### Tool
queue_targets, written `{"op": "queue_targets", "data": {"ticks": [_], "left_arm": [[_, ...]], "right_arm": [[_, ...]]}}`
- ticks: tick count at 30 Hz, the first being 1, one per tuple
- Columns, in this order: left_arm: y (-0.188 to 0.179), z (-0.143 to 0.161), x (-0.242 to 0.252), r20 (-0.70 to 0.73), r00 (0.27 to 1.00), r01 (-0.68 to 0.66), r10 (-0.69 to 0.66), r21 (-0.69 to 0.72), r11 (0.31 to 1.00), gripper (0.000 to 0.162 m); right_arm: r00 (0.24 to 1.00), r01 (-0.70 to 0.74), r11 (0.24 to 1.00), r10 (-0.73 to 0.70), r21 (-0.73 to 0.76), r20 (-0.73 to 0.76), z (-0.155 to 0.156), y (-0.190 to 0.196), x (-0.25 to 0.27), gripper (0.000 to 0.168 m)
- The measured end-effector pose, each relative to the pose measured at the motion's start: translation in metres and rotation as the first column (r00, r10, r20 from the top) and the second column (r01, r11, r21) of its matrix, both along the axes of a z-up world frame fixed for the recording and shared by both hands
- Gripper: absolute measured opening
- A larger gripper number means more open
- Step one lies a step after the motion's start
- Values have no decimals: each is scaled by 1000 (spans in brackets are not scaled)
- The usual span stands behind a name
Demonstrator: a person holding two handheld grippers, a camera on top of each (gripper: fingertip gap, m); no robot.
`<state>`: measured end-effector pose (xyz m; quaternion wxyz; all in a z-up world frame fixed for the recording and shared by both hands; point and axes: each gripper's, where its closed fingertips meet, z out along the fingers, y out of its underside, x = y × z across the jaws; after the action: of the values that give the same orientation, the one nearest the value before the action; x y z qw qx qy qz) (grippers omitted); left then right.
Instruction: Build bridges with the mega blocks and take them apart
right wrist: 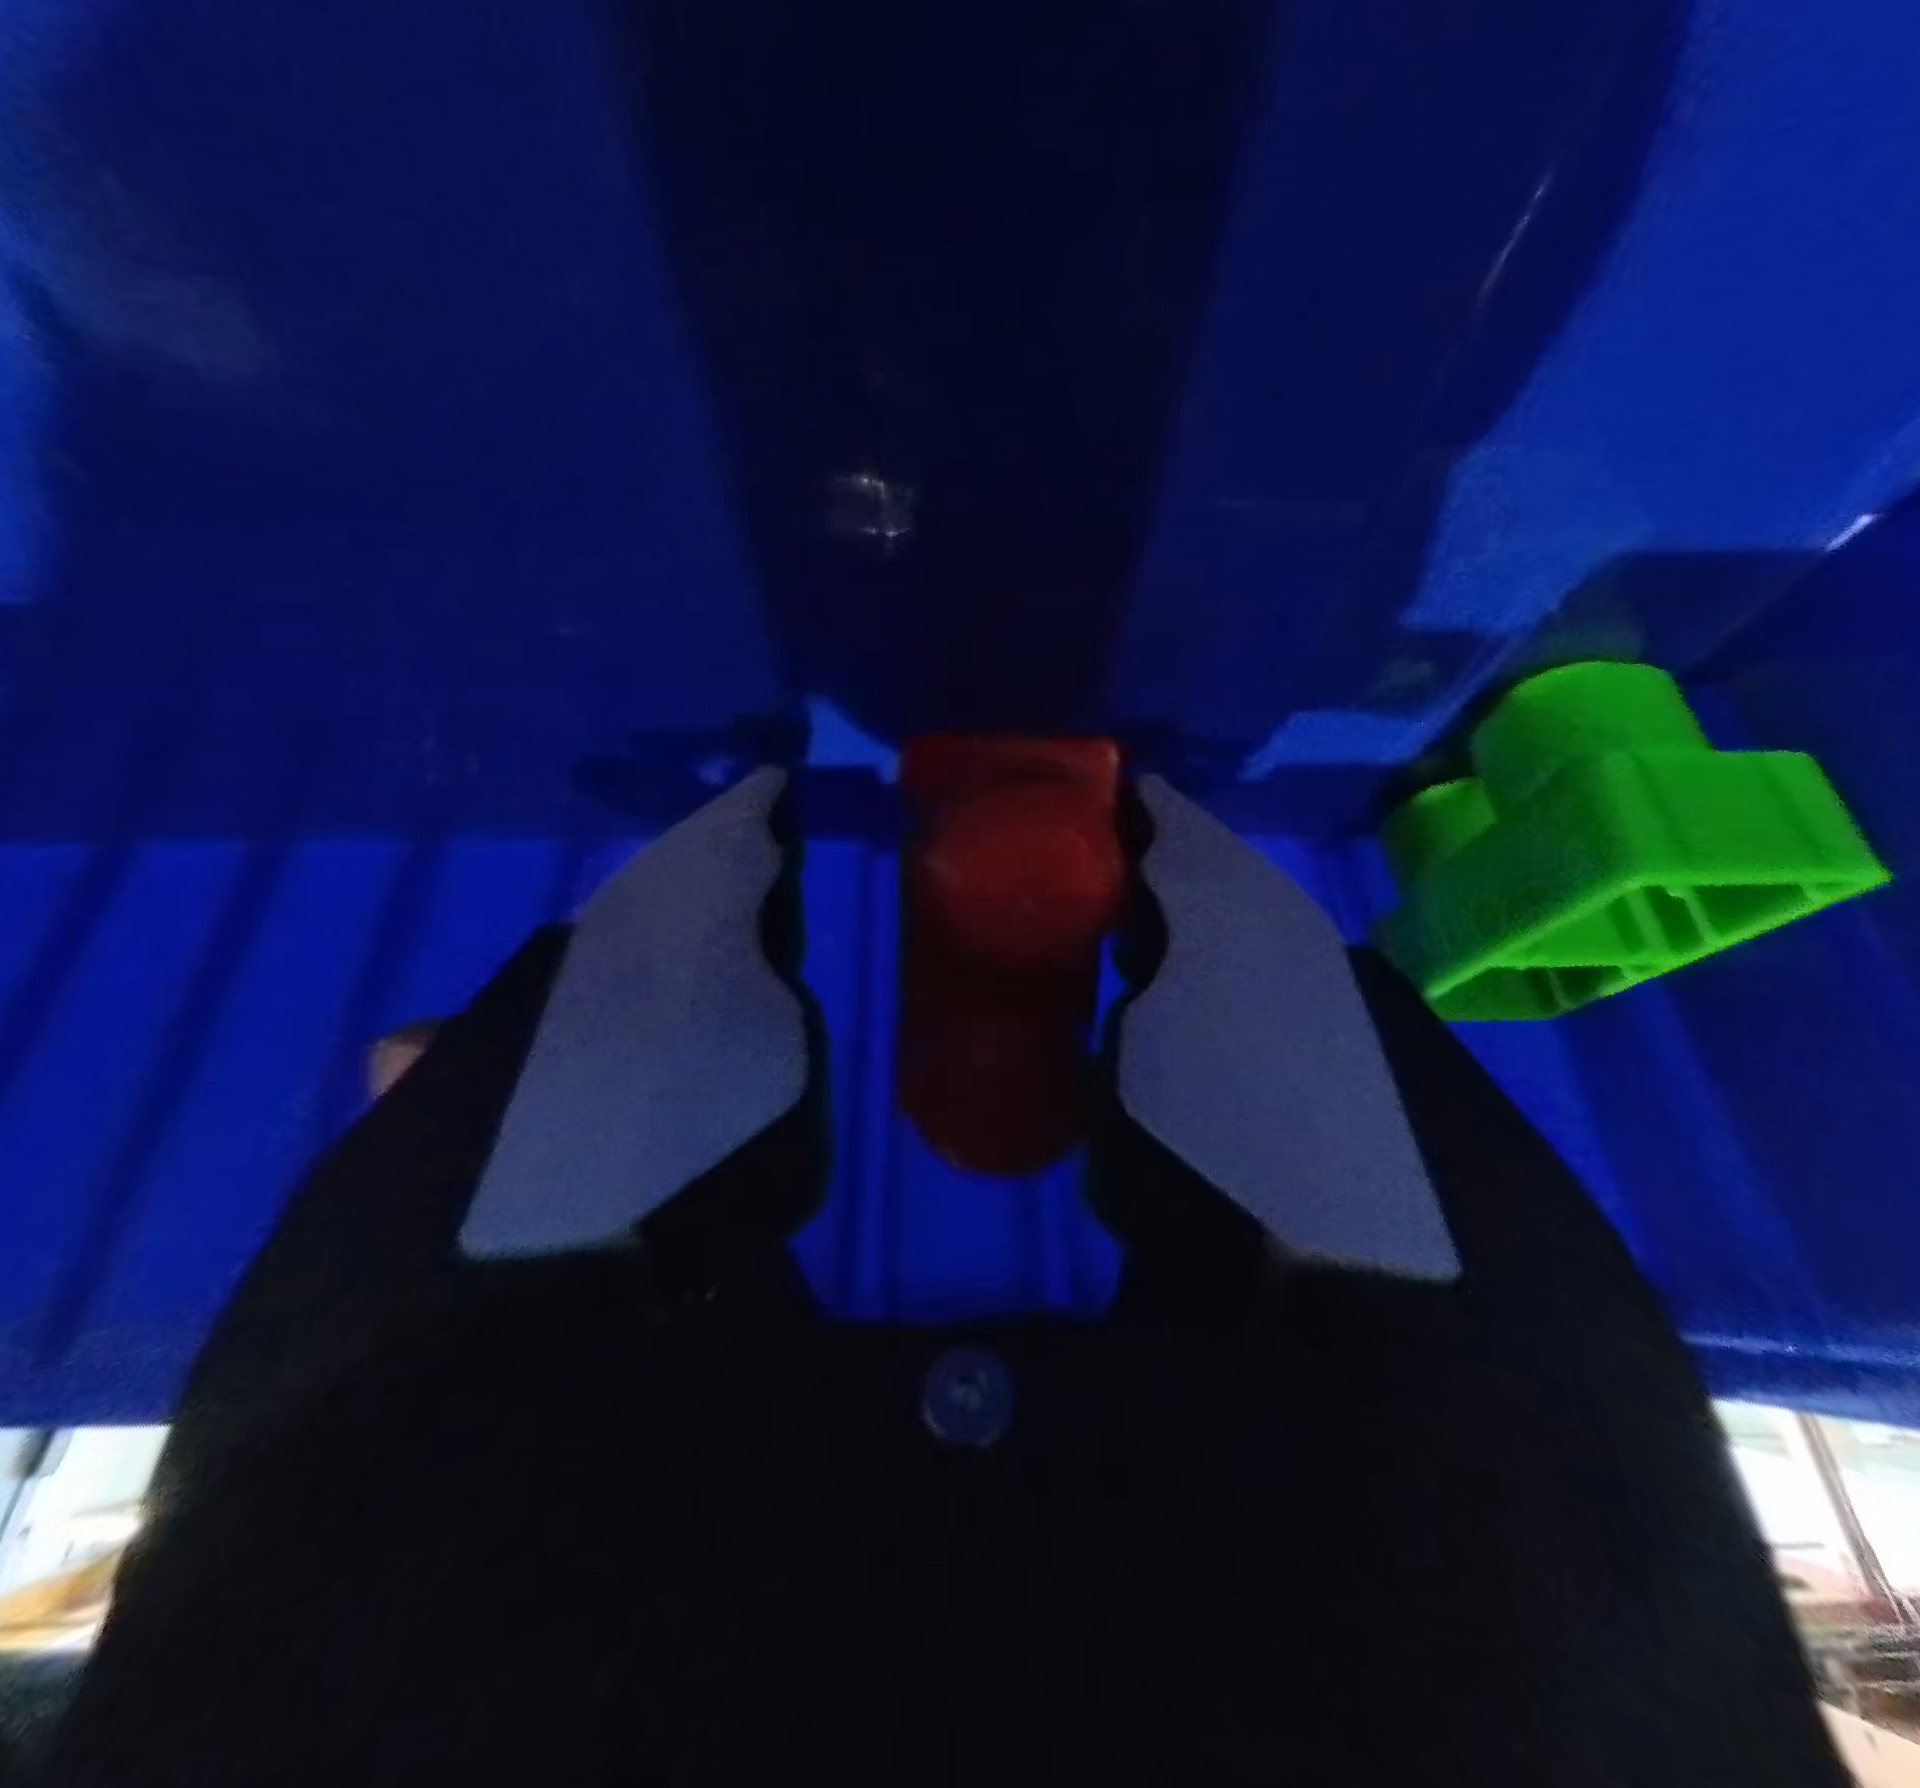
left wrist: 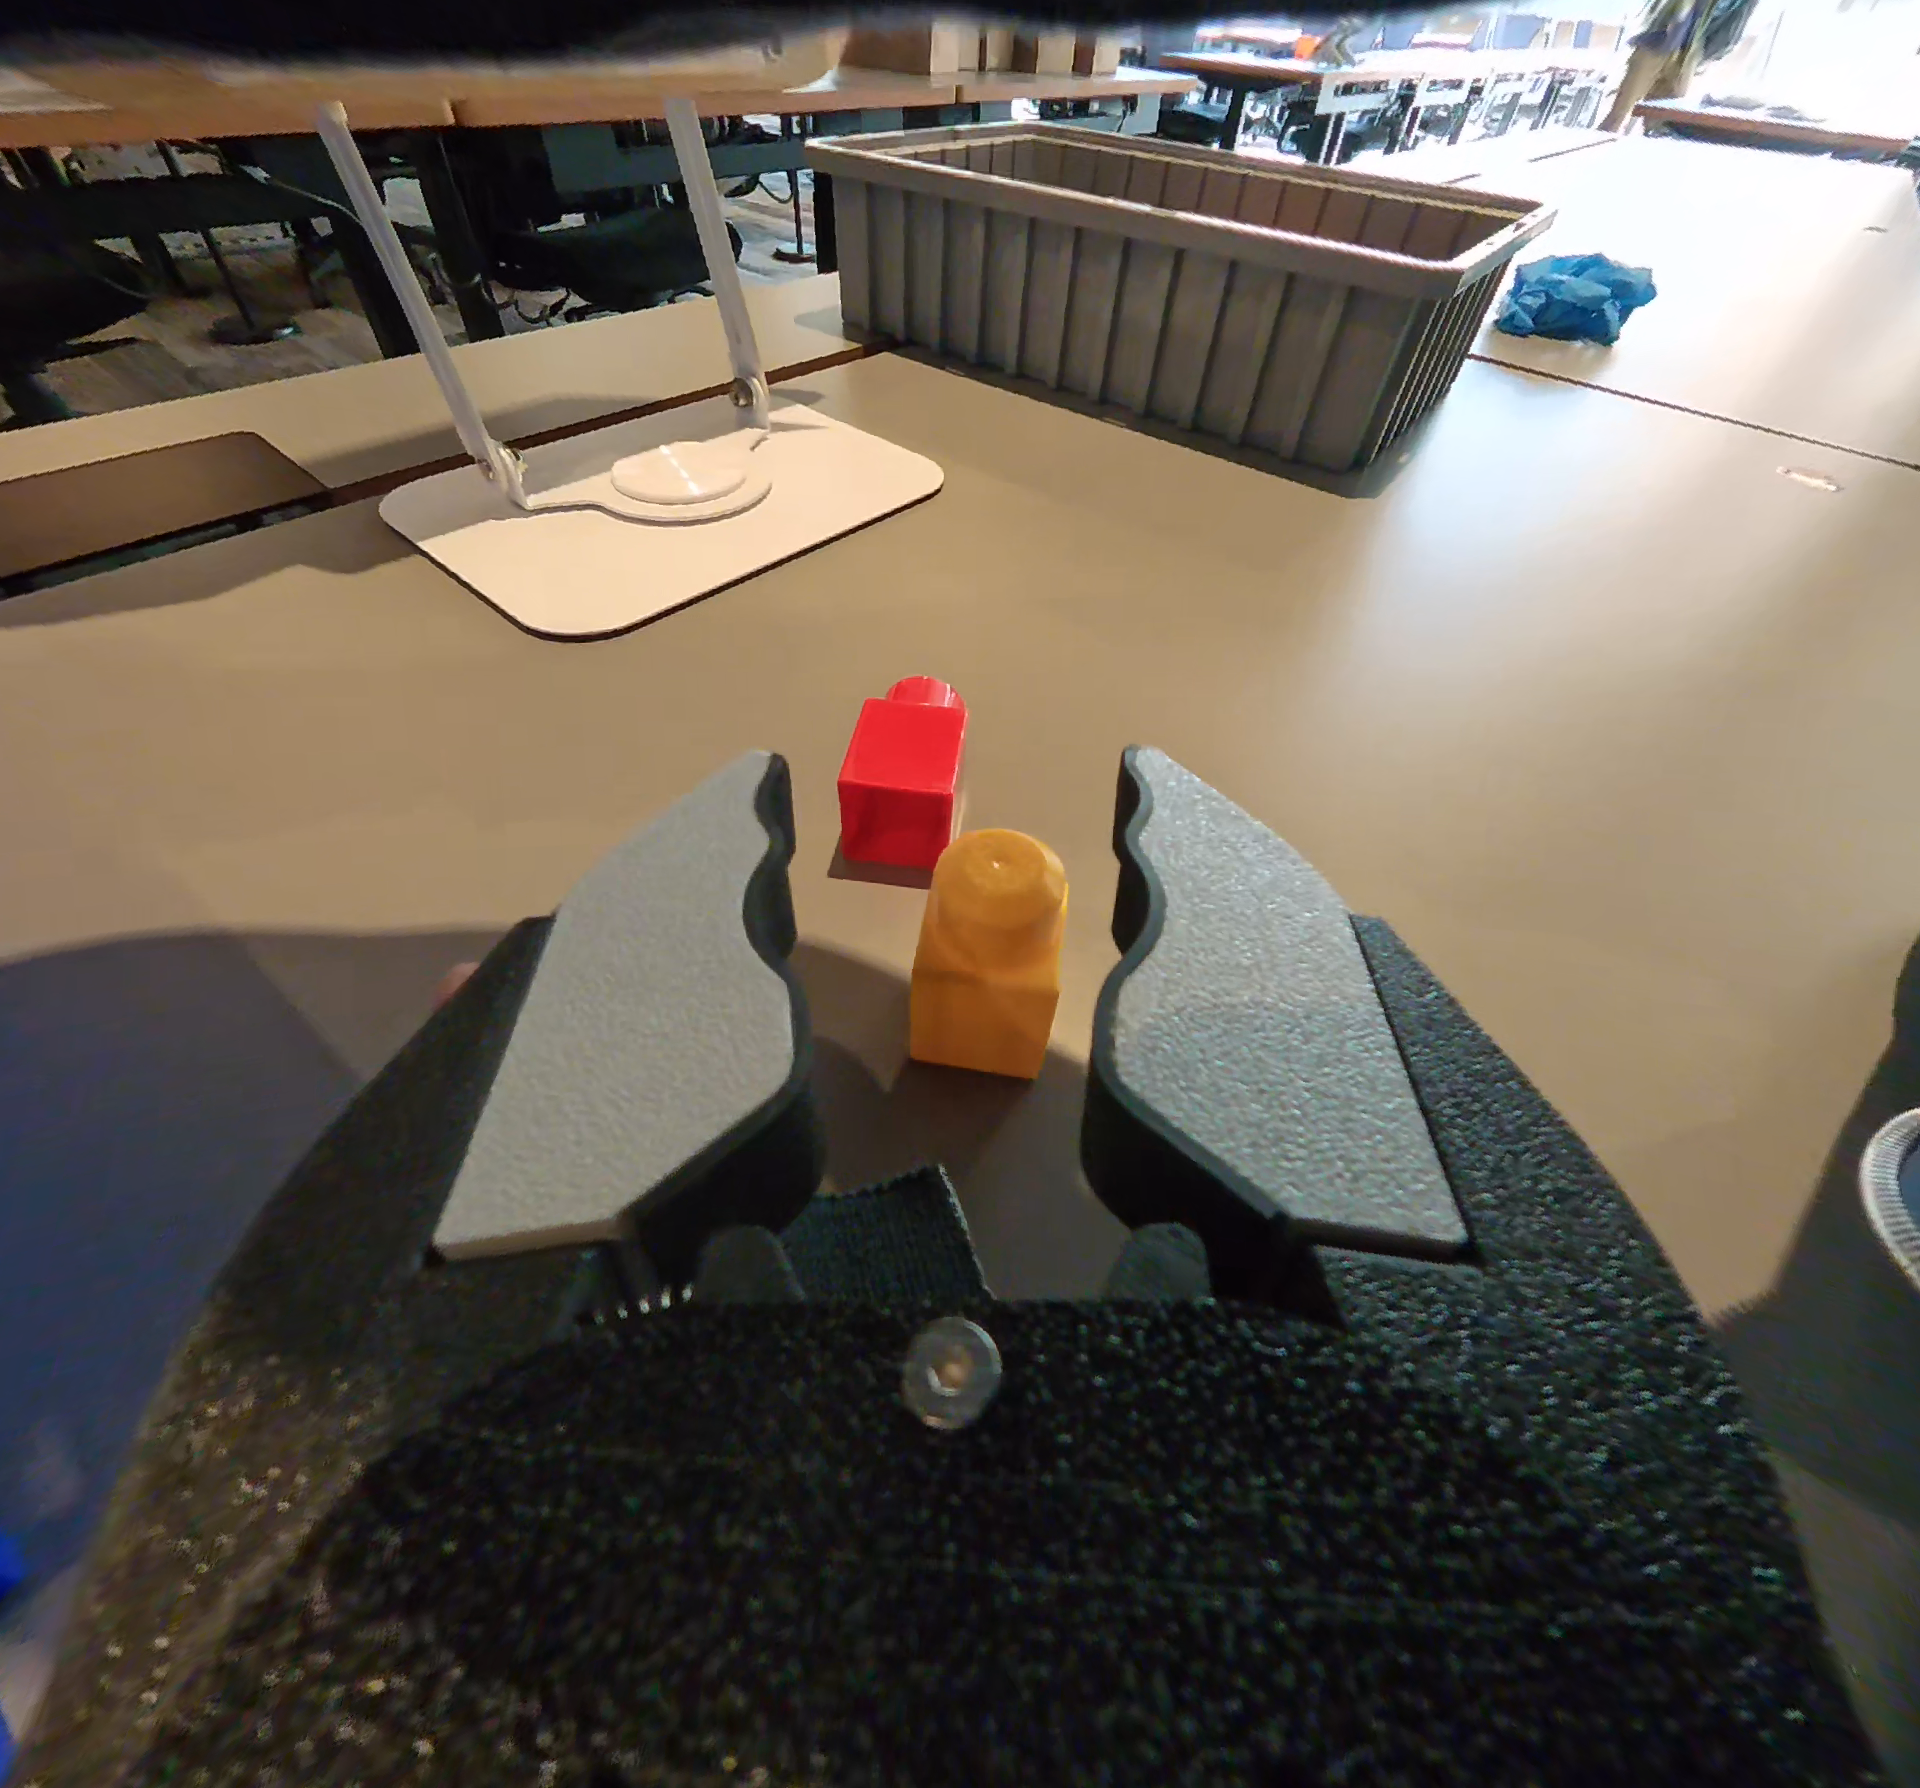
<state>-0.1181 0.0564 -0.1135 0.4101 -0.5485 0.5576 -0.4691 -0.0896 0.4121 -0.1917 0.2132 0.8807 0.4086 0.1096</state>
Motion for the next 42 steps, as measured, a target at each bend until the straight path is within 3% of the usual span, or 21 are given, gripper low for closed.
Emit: {"op": "queue_targets", "data": {"ticks": [2, 12, 18, 22, 25, 29, 31, 34, 38, 42], "left_arm": [[0, 0, 0, 0, 1000, 1, -1, -2, 1000, 58], [2, -1, 0, -1, 1000, -10, 10, 3, 1000, 58], [9, 1, 0, 16, 999, -36, 37, -11, 999, 58], [16, 3, -2, 32, 997, -69, 70, -15, 997, 58], [23, 5, -3, 44, 994, -104, 104, -14, 995, 58], [33, 6, -5, 55, 986, -155, 154, 2, 988, 58], [36, 6, -5, 55, 983, -176, 174, 21, 984, 58], [39, 4, -5, 52, 980, -195, 191, 75, 978, 58], [35, -1, -1, 28, 983, -182, 180, 173, 968, 57], [29, -6, 3, 3, 987, -157, 161, 247, 956, 57]], "right_arm": [[1000, -7, 999, 7, 34, 19, 2, 5, 3, 37], [997, -54, 991, 47, 121, 56, 25, 17, 8, 37], [951, 11, 951, 86, 309, -296, 81, 12, -42, 37], [813, 52, 888, 228, 457, -535, 140, -31, -77, 37], [726, 102, 826, 319, 554, -609, 175, -88, -81, 36], [703, 199, 727, 362, 658, -612, 198, -174, -51, 36], [720, 259, 682, 336, 684, -607, 195, -215, -24, 37], [740, 351, 654, 245, 670, -627, 165, -273, 19, 36], [673, 502, 643, 130, 579, -728, 111, -332, 57, 36], [605, 571, 635, 104, 521, -789, 69, -366, 71, 36]]}}
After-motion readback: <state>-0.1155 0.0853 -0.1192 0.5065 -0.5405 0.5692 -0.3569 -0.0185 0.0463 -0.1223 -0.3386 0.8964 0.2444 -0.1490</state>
